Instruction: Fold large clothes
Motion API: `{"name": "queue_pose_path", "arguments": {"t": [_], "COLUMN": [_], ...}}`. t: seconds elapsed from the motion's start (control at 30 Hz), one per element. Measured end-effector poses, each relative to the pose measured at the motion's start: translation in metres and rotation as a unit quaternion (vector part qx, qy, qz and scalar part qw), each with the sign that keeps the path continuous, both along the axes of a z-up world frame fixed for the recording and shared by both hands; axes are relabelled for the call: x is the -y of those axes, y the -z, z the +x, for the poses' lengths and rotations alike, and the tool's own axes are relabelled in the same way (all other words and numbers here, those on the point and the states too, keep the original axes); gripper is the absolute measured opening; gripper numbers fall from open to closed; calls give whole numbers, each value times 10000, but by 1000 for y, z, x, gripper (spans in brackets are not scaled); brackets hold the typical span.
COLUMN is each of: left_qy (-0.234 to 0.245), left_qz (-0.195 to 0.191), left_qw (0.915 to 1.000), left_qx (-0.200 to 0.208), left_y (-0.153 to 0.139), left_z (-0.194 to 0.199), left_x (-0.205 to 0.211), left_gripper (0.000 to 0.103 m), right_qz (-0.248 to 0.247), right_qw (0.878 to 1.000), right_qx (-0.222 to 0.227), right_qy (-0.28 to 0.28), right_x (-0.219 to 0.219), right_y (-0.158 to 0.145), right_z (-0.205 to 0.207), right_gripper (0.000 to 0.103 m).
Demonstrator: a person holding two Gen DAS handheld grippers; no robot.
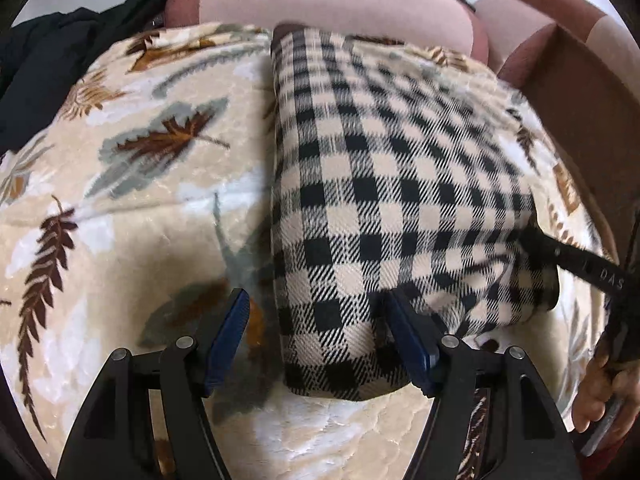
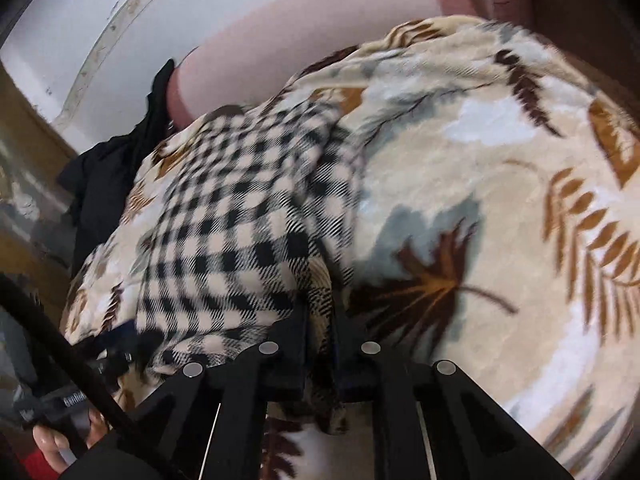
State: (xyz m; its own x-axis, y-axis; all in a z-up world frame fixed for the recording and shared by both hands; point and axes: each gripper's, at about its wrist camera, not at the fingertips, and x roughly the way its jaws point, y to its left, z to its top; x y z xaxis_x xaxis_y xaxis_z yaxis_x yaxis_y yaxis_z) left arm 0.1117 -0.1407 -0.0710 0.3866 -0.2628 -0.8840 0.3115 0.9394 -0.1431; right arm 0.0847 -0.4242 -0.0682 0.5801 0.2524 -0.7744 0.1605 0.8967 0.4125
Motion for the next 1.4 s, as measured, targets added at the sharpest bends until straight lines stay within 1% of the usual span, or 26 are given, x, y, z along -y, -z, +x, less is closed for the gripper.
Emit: {"name": "queue_pose_path", "arguments": {"t": [0.07,0.17,0.23,0.27,0.37,0.43,0.47,0.5,0.57,0.67,0.7,0.77,0.83,0.87,0.9,0.97,1.0,1.03,1.07,1.1,1.13,1.17,1.2,1.3,1.37,1.4], "left_qy": [-29,-16,89,116,73,-84,-173,-245,-350,-269,-175,40,223,317,304,262,308,360,376,399,416,418,412,366,364,339], "left_qz": [19,-78,-213,-267,-460,-616,-660,-699,-890,-1232,-1353,-1540,-1688,-1756,-1729,-1646,-1585,-1545,-1499,-1490,-1513,-1527,-1514,-1372,-1283,-1223], "left_qw": [9998,9995,9993,9993,9989,9981,9977,9972,9953,9915,9898,9868,9837,9816,9818,9830,9838,9844,9852,9852,9849,9850,9858,9896,9909,9917], "left_qx": [-184,-315,-288,-233,-17,-12,-42,-71,-149,-334,-410,-509,-574,-674,-726,-774,-776,-754,-743,-741,-736,-682,-596,-219,-158,-186], "left_y": [9,8,-3,-8,-25,-30,-30,-30,-27,-22,-19,-14,-9,-4,0,7,8,7,4,0,-6,-14,-22,-43,-43,-40], "left_z": [0,0,-2,-3,1,13,20,27,41,60,67,81,90,95,99,101,101,101,101,101,103,104,104,106,107,108], "left_x": [2,-2,-8,-12,-28,-38,-42,-44,-48,-42,-37,-28,-17,-10,-4,3,6,7,6,5,2,0,0,-6,-9,-9], "left_gripper": [69,69,69,69,69,69,69,69,69,69,69,71,75,76,82,83,83,75,70,61,52,49,47,46,47,50], "right_qz": [-157,-244,-182,-155,7,46,82,160,496,855,948,1187,1531,1620,1635,1439,1386,1385,1546,1573,1445,1366,1359,1557,1584,1483], "right_qw": [9997,9985,9987,9989,9999,9992,9987,9979,9955,9928,9925,9911,9870,9855,9851,9883,9895,9900,9879,9875,9893,9903,9901,9847,9830,9850], "right_qx": [-188,-464,-478,-437,-74,153,197,239,318,293,282,182,41,41,124,164,138,123,87,74,150,238,341,780,926,884], "right_qy": [-40,-127,-64,-40,141,358,459,575,749,781,722,576,494,495,513,478,387,236,114,120,107,39,12,-29,-28,20], "right_x": [-3,-8,-1,2,19,30,32,37,47,49,48,45,43,43,41,34,30,23,18,13,7,0,-4,-12,-15,-17], "right_y": [11,27,23,20,3,-6,-7,-7,-1,10,15,28,44,48,49,45,45,45,47,45,40,33,26,1,-7,-7], "right_z": [7,11,8,6,-2,-5,-4,-1,7,29,38,57,74,79,83,95,99,107,112,115,117,120,121,120,121,122], "right_gripper": [9,10,18,24,29,33,44,55,62,67,72,76,77,80,81,82,77,67,36,34,32,27,26,24,24,24]}}
